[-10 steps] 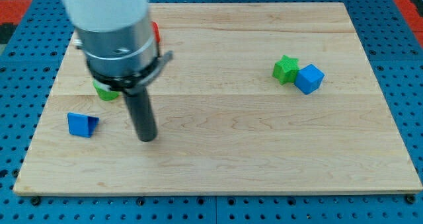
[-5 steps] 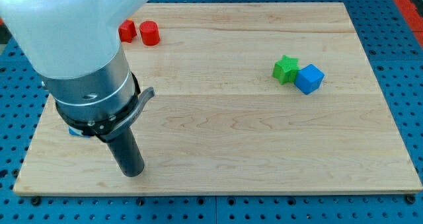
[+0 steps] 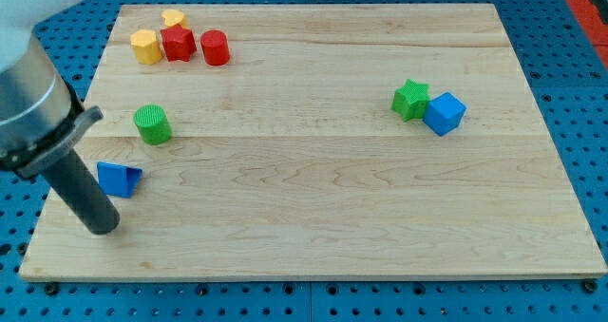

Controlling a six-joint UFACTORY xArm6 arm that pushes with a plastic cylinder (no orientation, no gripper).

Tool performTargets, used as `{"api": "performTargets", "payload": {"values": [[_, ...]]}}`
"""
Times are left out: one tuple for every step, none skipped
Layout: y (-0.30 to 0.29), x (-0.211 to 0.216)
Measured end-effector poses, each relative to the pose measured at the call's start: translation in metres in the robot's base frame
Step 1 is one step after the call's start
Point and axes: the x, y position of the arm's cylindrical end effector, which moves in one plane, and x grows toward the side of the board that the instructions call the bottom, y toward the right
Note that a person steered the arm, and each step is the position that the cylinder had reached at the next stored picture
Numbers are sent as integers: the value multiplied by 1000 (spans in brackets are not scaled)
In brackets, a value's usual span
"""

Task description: Slide the blue triangle slightly up

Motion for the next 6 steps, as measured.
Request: {"api": "performTargets", "payload": {"values": [[3, -11], [19, -11], [27, -11], [12, 0], [-19, -25], [16, -40]]}}
